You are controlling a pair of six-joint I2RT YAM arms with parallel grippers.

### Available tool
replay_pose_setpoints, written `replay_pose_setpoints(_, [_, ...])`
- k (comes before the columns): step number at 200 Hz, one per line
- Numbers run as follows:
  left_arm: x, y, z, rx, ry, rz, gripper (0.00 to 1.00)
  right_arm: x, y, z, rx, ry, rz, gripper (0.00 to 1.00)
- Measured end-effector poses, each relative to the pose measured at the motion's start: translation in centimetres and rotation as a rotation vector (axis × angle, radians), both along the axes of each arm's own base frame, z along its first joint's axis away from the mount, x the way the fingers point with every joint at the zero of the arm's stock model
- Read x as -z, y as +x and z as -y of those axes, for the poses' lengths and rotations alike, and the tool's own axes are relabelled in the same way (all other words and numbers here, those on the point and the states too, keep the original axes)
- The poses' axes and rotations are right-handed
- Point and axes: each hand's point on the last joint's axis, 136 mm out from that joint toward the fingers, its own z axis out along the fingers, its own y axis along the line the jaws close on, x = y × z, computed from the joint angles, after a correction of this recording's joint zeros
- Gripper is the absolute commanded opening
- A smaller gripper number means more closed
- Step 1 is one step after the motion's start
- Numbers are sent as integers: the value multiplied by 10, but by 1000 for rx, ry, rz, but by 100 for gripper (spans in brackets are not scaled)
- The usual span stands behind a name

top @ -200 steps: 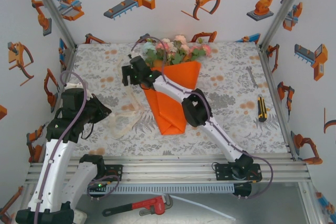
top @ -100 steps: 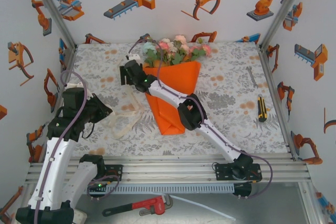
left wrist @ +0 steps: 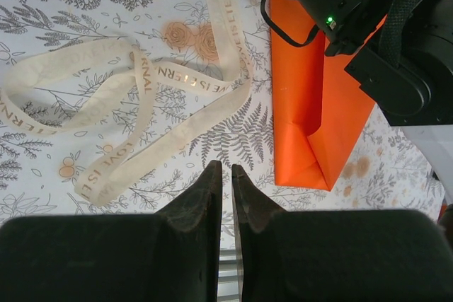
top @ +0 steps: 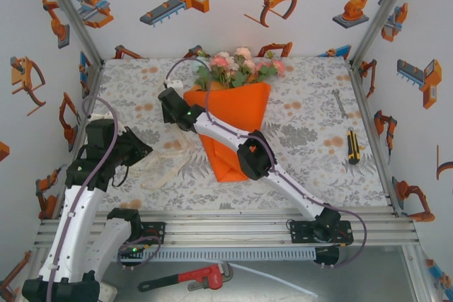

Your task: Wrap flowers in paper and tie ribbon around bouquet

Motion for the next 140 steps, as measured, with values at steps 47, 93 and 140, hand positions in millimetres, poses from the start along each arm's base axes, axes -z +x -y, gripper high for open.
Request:
replay_pose_setpoints(47, [2,-1,1,-7,-24,3,33,3,-8,11,16,-106,4,14])
replay_pose_setpoints(93, [3,0,2,-16,-42,5,73,3,-8,19,4,-137,-15,0])
replay_pose_setpoints(140, [33,40,-2,-66,3,-99,62,5,-37,44,-101,-180,-141,0])
